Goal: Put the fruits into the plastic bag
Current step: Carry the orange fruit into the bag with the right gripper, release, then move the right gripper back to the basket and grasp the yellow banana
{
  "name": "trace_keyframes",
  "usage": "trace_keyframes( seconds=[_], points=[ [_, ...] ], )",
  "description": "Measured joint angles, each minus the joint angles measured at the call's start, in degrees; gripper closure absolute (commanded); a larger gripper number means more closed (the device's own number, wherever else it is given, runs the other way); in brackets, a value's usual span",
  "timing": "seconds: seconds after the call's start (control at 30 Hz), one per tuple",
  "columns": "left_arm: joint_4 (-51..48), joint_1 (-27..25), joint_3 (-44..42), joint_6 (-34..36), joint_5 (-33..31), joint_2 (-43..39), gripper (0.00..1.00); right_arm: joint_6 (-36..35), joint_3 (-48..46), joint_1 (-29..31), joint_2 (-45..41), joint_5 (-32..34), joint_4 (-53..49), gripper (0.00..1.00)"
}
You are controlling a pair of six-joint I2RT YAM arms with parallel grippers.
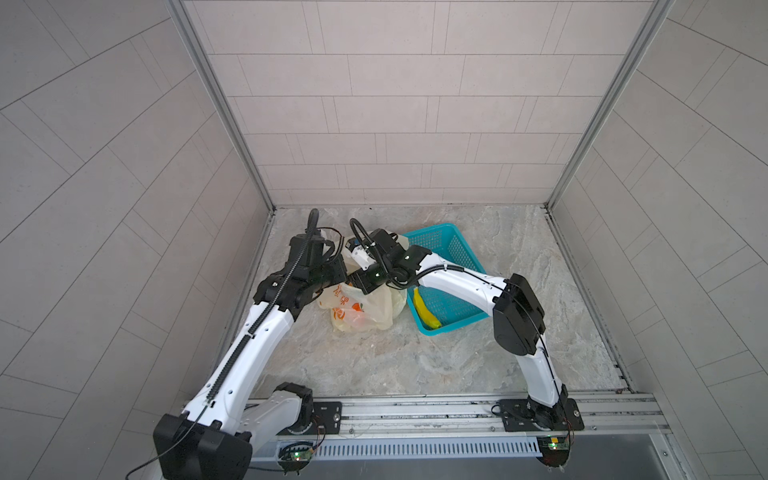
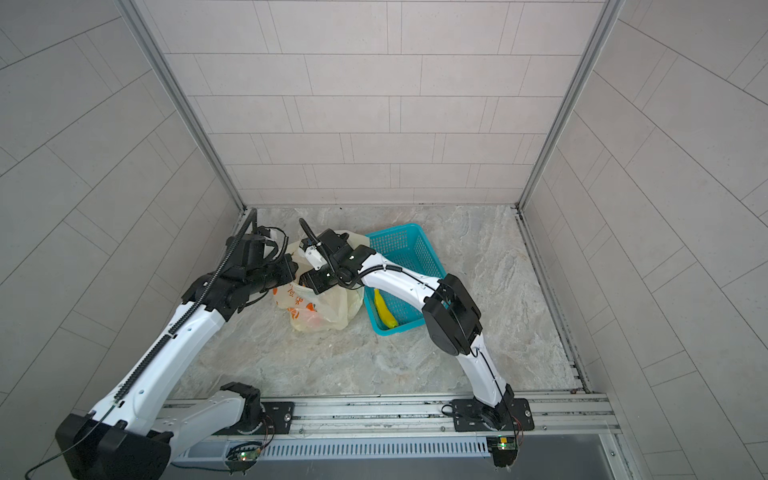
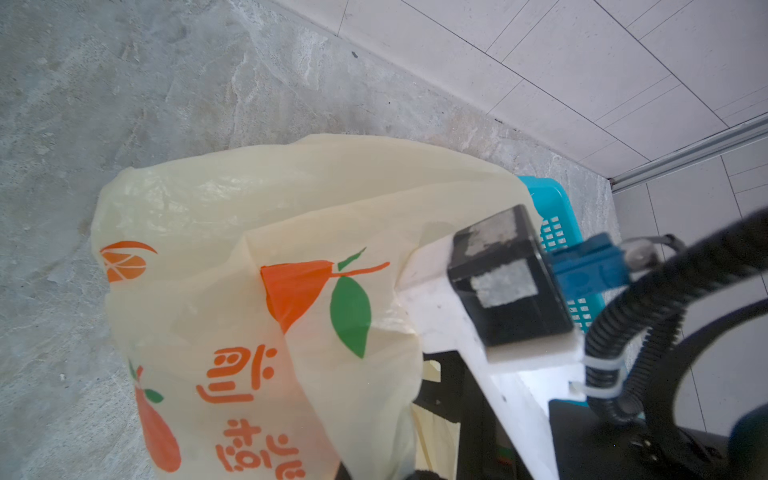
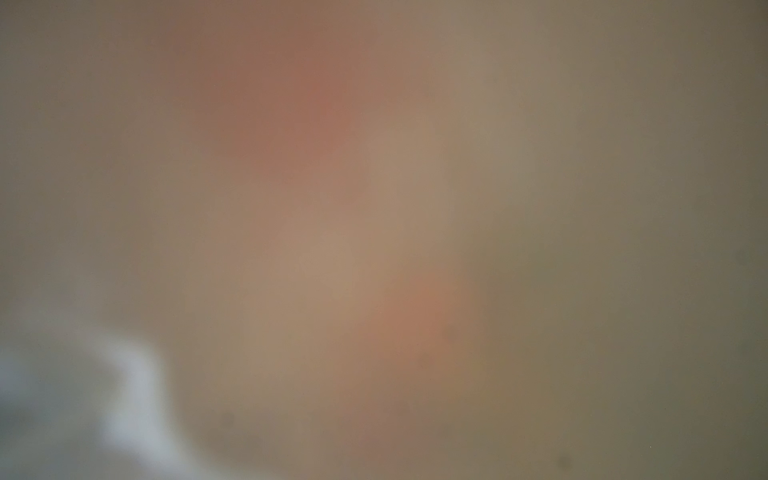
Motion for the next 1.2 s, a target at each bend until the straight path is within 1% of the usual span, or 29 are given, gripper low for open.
trace_keyframes(
  seconds=[0.07, 0.13, 0.27, 0.3, 0.33, 0.37, 0.43, 0.5, 0.53, 0.57, 0.6, 0.67, 0.73, 0.83, 0.97, 1.03, 1.13, 1.2],
  points=[
    [0.09, 0.0, -0.04, -0.02, 0.07, 0.0, 1.0, -1.66, -1.88, -0.04, -2.43, 4.09, -0.46, 0.25],
    [0.26, 0.0, -0.11, -0.02, 0.17, 0.0, 1.0, -3.1, -4.59, -0.04, -6.32, 8.44, -0.44, 0.24],
    [0.48, 0.0, -0.13, -0.02, 0.22, 0.04, 1.0, -6.54, -11.41, -0.26, -17.75, 18.03, 1.88, 0.2],
    [0.57, 0.0, -0.13, -0.02, 0.22, 0.07, 1.0, -7.37, -13.25, -0.31, -20.76, 20.48, 3.15, 0.15],
    [0.66, 0.0, -0.13, -0.02, 0.22, 0.13, 1.0, -8.28, -15.67, -0.31, -24.44, 23.47, 4.83, 0.04],
    [0.72, 0.0, -0.2, -0.02, 0.22, 0.17, 1.0, -8.87, -18.27, -0.42, -27.91, 26.56, 6.75, 0.0],
    [0.72, 0.0, -0.35, -0.02, 0.22, 0.31, 1.0, -8.57, -23.12, -0.96, -33.55, 31.41, 9.75, 0.0],
    [0.72, 0.0, -0.42, -0.02, 0.24, 0.5, 1.0, -6.95, -27.91, -2.84, -38.18, 34.23, 12.04, 0.06],
    [0.72, 0.0, -0.42, -0.02, 0.24, 0.66, 1.0, -5.62, -30.23, -4.7, -39.87, 34.47, 12.98, 0.06],
    [0.72, 0.0, -0.42, -0.02, 0.26, 0.76, 1.0, -4.04, -32.63, -7.06, -41.13, 34.16, 13.73, 0.01],
    [0.74, 0.0, -0.42, -0.02, 0.31, 0.85, 1.0, -2.75, -34.53, -9.18, -41.83, 33.79, 14.19, 0.01],
    [0.74, 0.0, -0.42, -0.02, 0.42, 0.96, 1.0, -0.17, -39.15, -14.01, -42.34, 31.5, 14.53, 0.05],
    [0.74, 0.0, -0.42, -0.02, 0.44, 0.98, 1.0, 0.72, -41.92, -16.28, -41.48, 29.38, 13.0, 0.12],
    [0.76, 0.0, -0.42, 0.0, 0.44, 1.2, 1.0, 0.02, -42.95, -16.0, -38.16, 24.98, 8.7, 0.18],
    [0.76, 0.0, -0.42, 0.0, 0.44, 1.73, 1.0, -3.04, -41.05, -13.7, -32.24, 20.59, 2.14, 0.25],
    [0.76, 0.0, -0.42, 0.0, 0.42, 1.81, 1.0, -4.98, -38.56, -12.28, -28.52, 19.23, -2.8, 0.27],
    [0.74, 0.0, -0.42, 0.0, 0.42, 1.81, 1.0, -6.86, -33.97, -10.6, -23.21, 17.92, -9.31, 0.33],
    [0.74, 0.0, -0.42, 0.02, 0.42, 1.81, 1.0, -7.61, -32.28, -9.7, -20.74, 17.07, -12.09, 0.34]
  ],
)
